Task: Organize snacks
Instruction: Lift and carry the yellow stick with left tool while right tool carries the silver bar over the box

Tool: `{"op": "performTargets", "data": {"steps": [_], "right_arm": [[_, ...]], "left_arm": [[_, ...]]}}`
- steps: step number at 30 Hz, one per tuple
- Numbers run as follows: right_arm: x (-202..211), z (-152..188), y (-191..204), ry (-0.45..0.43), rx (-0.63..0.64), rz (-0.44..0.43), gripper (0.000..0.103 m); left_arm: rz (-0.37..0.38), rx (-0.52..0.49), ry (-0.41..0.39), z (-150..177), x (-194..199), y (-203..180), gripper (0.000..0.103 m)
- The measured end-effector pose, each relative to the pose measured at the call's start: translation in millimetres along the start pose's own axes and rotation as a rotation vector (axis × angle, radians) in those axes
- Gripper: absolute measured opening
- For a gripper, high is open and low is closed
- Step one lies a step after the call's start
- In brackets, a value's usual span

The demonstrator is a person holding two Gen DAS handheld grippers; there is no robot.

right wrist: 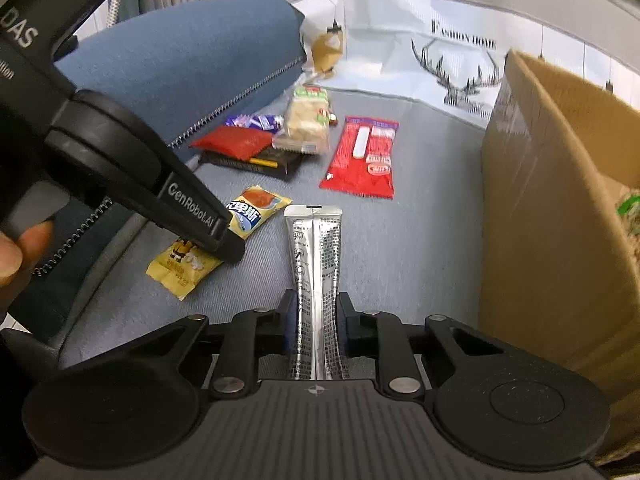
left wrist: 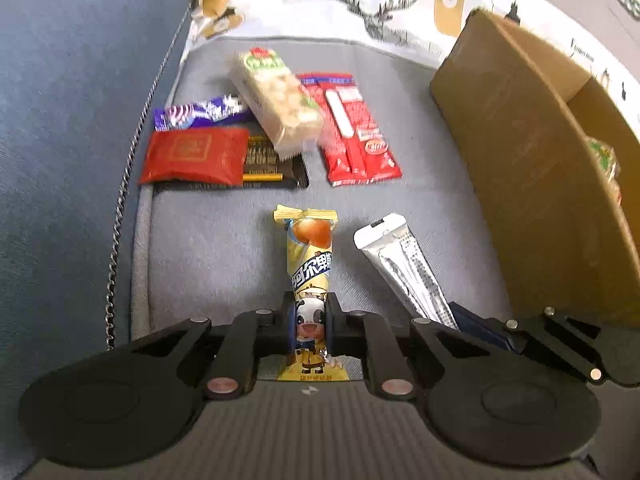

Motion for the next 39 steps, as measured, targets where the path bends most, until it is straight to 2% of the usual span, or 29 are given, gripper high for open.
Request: {"op": "performTargets", "data": {"steps": [4,6,10,14,19,24,29,33,36,39], "right_arm": [[8.3,0.2,0.5,-0.024,0.009,0.022,0.021],[12.7,-0.7,0.7,-0.041,0.008,0.031,0.021],[33.6,-5.9,-1.0,-0.137,0.005,0.051,0.021],[55.8,-8.9,-6.7,-0.213,-0.003,0.067,0.021],[79.0,-14.9,-21.3,-0.274,-0.032,0.078,0.021],[108.7,-27.0,-45.3,-0.361,-0.057,0.101,0.021],[143.4,-45.4,-88.9,-0.445,-0.069,0.150,0.021],[162.3,-55.6,-132.9,-0.494,-0.059,0.227,0.021],[166.3,-48.4,-165.5,-0.501,-0.088,0.292,0.021],[160.2,-27.9,-195.7,-0.479,-0.180,0.330,0.021]], "left_arm": [[0.025,-0.002,-0.071,-0.6,17.3,-4.2,0.014],[0.044,-0.006,-0.132,-0.6,30.0,-7.2,0.014],[0.104,0.011,-0.254,-0.4,56.7,-12.9,0.014],[0.125,0.002,-0.339,1.6,73.0,-19.1,0.014],[0.142,0.021,-0.410,-2.6,85.6,-19.6,0.014],[0.150,0.006,-0.442,-5.2,88.5,-28.1,0.014],[0.168,0.002,-0.465,-9.3,88.9,-39.5,0.014],[0.175,-0.019,-0.495,-10.5,89.9,-53.1,0.014],[0.177,-0.046,-0.521,-10.6,90.1,-67.5,0.014],[0.197,-0.054,-0.539,-11.2,90.3,-80.5,0.014]]}}
Point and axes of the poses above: each gripper's, at about its wrist camera, not at the fingertips, and x roughly against the way its jaws point, y to its left, z to its underside, the point moved 3 cm from there along -x, roughly the way its jaws point, and after that the axes turned 13 degrees about x, right-handed, at the moved point
